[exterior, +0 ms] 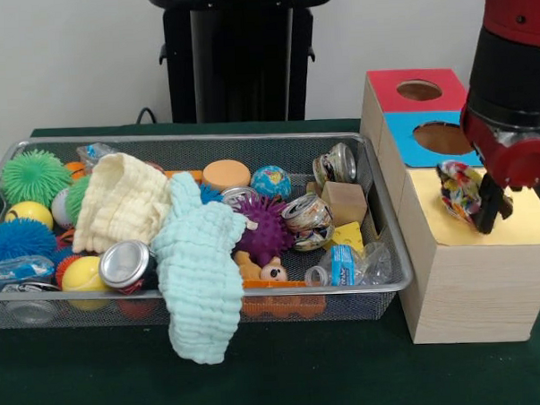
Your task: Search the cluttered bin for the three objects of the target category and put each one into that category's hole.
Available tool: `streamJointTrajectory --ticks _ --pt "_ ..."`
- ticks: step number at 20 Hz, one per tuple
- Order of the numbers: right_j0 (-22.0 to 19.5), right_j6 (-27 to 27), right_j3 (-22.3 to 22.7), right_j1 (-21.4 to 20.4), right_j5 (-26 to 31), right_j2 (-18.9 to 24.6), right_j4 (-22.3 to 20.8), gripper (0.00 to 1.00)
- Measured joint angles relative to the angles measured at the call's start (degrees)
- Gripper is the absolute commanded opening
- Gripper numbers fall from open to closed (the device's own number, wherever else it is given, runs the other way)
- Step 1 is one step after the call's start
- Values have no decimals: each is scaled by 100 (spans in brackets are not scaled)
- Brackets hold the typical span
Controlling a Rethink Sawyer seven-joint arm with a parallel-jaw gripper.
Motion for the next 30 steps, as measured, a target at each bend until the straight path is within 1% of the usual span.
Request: streamJointTrajectory --ticks 3,4,8,11,12,13,15,17,22,23,30 --pt "-6 0 -233 138 -4 -25 11 0" --pt "-7 0 -421 241 -9 -48 11 0" --pt "-7 0 -696 395 -44 -94 21 0" --pt "-6 0 -1021 713 -261 -134 25 0" --pt "-7 0 -1068 778 -315 -137 25 0" --pt "-8 0 -1196 995 -501 -140 25 0" --pt "-6 -2 -1256 1128 -625 -141 37 0" --pt "-14 0 -1362 1167 -746 -172 70 0" --pt "-9 -1 -1545 1297 -802 -234 96 0" --pt "7 0 -1626 1364 -804 -320 103 100" --pt "26 0 -1754 1477 -813 -432 133 100"
